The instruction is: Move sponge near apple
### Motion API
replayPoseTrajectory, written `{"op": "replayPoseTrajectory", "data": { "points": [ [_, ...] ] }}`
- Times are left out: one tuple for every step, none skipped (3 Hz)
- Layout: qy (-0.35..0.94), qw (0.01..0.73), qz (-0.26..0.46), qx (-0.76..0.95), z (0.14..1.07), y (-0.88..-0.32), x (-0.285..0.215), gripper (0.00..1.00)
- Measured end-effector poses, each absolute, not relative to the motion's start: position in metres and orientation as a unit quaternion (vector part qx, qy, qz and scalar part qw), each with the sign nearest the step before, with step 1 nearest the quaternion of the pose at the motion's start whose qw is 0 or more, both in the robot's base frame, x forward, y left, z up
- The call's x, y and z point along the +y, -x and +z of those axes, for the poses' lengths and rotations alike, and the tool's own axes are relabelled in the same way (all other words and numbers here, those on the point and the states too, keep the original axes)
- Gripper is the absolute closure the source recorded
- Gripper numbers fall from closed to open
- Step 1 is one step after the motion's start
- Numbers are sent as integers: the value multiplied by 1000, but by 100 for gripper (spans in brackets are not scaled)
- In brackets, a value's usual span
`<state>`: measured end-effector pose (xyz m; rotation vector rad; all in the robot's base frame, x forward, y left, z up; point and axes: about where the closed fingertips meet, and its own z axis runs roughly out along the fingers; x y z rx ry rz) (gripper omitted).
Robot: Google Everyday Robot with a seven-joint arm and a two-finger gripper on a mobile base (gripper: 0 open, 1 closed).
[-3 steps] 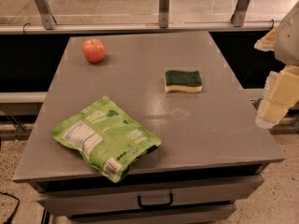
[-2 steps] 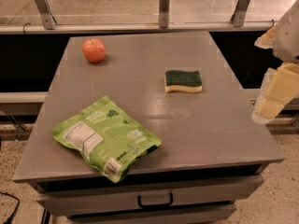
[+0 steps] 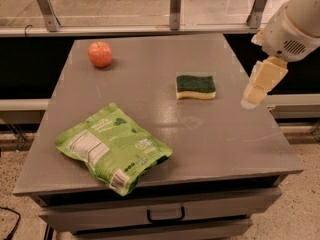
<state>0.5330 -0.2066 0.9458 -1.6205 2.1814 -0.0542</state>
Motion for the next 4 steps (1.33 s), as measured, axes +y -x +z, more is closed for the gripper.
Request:
{"op": "replayPoseTrajectory", "data": {
  "points": [
    [592,214,1,777,926,-578,-193,0],
    [602,213,22,769,911,-605,-173,0],
    [607,201,50,767,882,-625,-152,0],
    [609,194,62,767,866,-632,-143,0]
  ]
}}
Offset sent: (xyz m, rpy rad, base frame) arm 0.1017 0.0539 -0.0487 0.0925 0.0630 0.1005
